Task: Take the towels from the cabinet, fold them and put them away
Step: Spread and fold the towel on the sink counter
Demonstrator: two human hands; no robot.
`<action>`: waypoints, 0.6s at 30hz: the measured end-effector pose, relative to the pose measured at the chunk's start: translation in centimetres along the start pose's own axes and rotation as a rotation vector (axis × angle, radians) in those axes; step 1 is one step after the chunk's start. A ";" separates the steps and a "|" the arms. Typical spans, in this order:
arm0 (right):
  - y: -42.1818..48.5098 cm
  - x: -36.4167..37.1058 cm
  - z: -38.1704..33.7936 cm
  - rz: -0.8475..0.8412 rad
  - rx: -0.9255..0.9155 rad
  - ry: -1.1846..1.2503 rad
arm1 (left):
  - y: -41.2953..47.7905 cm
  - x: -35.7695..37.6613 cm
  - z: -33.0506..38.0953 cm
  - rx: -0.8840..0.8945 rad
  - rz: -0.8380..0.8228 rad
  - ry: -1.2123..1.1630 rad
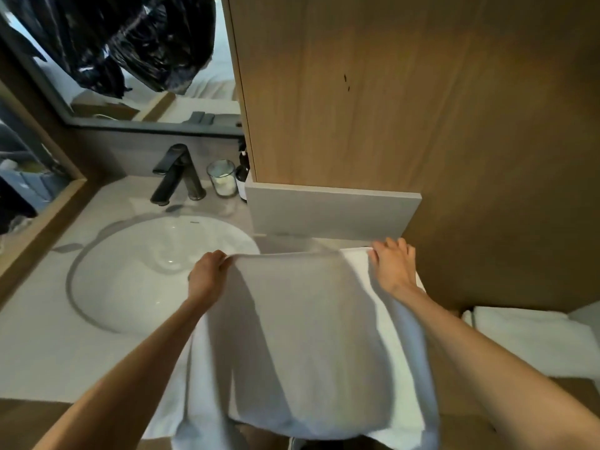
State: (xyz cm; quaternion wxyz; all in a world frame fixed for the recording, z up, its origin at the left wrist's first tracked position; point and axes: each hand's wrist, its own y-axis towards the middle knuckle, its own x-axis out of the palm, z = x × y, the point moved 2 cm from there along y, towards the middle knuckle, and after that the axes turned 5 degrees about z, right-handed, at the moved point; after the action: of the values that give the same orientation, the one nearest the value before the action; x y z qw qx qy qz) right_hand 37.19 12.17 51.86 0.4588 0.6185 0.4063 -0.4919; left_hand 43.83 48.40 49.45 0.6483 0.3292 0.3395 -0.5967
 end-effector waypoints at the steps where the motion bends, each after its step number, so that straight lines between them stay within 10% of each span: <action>1: -0.2 0.5 -0.1 0.013 0.022 0.052 | 0.1 0.3 -0.1 -0.013 -0.013 0.000; 18: -14.1 1.9 -14.6 -0.751 -0.096 0.221 | -7.8 -3.8 -4.9 0.070 -0.126 0.097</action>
State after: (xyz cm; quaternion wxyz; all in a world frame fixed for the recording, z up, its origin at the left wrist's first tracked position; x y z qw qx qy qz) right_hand 27.48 29.90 49.04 0.2287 0.4539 0.6737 -0.5366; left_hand 35.58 54.03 49.79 0.5802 0.3581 0.3696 -0.6312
